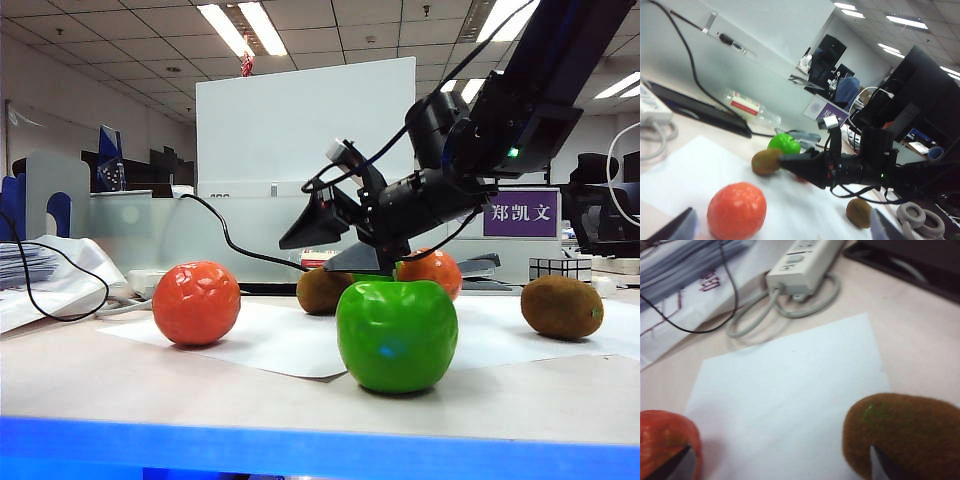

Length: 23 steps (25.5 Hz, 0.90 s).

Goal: Put the same fruits together.

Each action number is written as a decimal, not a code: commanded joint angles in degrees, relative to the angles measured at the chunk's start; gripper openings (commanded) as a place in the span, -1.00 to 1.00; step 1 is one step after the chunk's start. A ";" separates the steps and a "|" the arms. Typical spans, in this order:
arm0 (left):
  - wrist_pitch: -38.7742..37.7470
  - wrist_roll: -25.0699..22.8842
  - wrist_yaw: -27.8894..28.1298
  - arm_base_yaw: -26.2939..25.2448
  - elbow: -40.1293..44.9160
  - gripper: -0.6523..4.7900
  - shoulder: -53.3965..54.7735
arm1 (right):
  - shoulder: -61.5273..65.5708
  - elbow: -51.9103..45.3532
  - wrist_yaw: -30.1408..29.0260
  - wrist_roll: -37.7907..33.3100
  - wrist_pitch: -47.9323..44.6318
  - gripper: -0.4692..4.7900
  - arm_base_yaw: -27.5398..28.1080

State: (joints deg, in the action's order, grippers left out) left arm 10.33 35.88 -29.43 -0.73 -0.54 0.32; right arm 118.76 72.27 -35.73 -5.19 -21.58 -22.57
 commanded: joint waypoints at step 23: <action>-0.92 -0.50 -0.20 -0.02 -0.11 1.00 0.07 | 5.57 8.02 19.08 17.92 9.16 1.00 -2.19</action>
State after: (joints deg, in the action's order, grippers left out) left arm 8.99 35.64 -29.39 -0.73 -0.54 0.34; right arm 124.05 80.49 -16.03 13.06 -15.29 -24.51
